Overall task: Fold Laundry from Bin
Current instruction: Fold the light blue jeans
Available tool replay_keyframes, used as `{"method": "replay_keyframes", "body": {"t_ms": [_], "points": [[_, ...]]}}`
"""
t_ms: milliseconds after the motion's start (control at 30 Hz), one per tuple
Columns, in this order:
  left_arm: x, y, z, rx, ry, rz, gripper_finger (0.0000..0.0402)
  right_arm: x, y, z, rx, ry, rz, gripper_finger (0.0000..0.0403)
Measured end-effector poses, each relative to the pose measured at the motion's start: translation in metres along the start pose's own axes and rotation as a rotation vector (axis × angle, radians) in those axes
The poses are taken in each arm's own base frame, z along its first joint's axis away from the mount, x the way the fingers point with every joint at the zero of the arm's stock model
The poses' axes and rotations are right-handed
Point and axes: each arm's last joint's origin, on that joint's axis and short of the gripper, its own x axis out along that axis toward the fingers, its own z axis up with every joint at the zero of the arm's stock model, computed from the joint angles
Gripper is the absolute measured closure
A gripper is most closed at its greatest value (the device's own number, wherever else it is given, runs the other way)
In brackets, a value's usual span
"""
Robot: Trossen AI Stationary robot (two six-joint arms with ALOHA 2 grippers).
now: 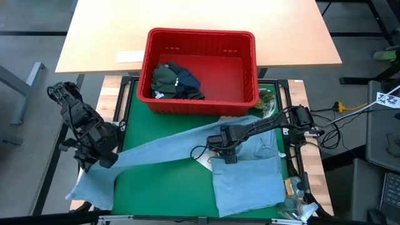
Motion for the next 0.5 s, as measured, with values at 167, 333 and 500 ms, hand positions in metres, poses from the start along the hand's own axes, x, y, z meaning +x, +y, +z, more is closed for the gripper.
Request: {"method": "replay_keyframes", "body": {"t_ms": [167,333,500], "points": [[0.000,-0.007,-0.001,0.063,-0.058,-0.108,0.0401,-0.017,0.000,0.008,-0.040,-0.011,0.000,0.0242],[-0.005,-0.023,-0.007,0.141,-0.114,-0.338,0.0401,-0.047,-0.001,0.021,-0.060,-0.082,0.000,0.0242],[-0.008,-0.035,-0.009,0.162,-0.244,-0.554,0.0401,-0.071,-0.001,0.036,-0.103,-0.201,-0.009,0.0242]]}}
